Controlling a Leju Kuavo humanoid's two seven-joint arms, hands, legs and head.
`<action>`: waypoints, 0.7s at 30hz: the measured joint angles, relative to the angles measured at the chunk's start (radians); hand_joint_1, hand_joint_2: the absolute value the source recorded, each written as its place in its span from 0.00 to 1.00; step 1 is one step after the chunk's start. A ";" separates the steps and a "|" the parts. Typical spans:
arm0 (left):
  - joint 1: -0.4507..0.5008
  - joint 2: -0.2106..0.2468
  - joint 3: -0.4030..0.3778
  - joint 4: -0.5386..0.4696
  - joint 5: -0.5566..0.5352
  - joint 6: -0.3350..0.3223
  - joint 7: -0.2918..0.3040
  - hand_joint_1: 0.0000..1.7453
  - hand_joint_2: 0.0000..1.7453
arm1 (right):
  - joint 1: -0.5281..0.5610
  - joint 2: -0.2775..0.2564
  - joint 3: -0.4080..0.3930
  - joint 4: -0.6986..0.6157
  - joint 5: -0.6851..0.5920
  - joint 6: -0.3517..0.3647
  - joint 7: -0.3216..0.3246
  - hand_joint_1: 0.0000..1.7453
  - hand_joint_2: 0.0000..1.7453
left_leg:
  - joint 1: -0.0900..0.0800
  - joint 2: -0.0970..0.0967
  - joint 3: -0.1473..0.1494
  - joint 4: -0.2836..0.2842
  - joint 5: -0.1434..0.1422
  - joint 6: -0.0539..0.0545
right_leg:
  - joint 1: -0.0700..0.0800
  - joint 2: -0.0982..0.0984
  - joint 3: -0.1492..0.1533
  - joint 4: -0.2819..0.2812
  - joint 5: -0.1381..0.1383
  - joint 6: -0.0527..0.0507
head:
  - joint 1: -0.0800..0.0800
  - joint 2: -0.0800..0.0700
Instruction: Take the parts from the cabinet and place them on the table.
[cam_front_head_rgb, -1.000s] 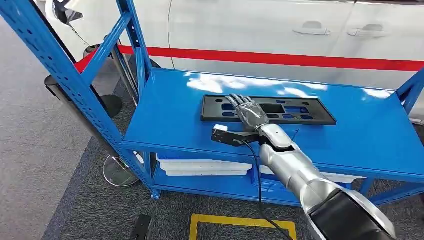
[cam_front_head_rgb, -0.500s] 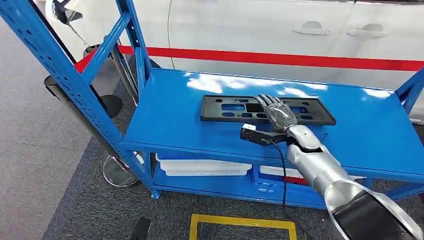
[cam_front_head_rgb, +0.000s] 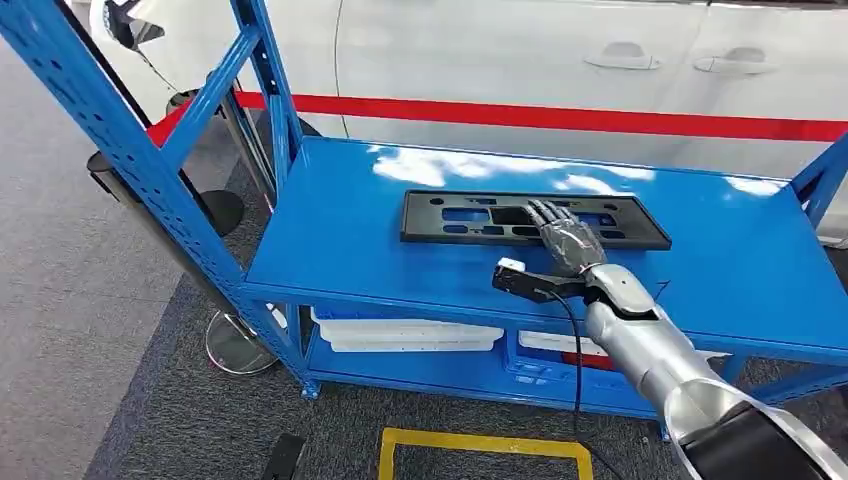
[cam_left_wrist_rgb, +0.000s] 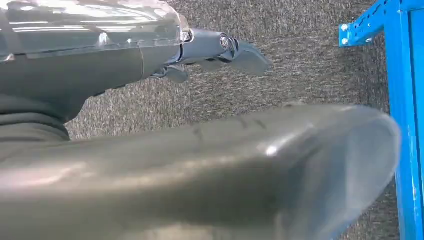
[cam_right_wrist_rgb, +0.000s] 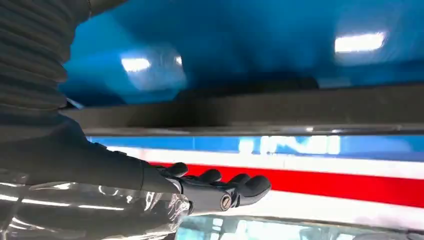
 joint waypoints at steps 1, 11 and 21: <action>0.000 0.000 0.000 0.000 0.000 0.001 0.000 0.00 0.00 | 0.006 -0.002 -0.008 -0.010 0.000 0.007 -0.004 0.00 1.00 | 0.000 0.000 0.000 0.000 0.000 0.000 | 0.000 0.000 0.000 0.000 0.000 0.000 | 0.000 0.000; 0.000 0.000 0.000 0.000 -0.006 0.002 0.002 0.00 0.00 | 0.043 -0.019 -0.050 -0.067 0.001 0.011 -0.035 0.00 1.00 | 0.000 0.000 0.000 0.000 0.000 0.000 | 0.000 0.000 0.000 0.000 0.000 0.000 | 0.000 0.000; 0.000 -0.006 0.000 0.000 -0.013 -0.003 0.005 0.00 0.00 | 0.076 -0.037 -0.062 -0.126 0.020 0.010 -0.033 0.00 1.00 | 0.000 0.000 0.000 0.000 0.000 0.000 | 0.000 0.000 0.000 0.000 0.000 0.000 | 0.000 0.000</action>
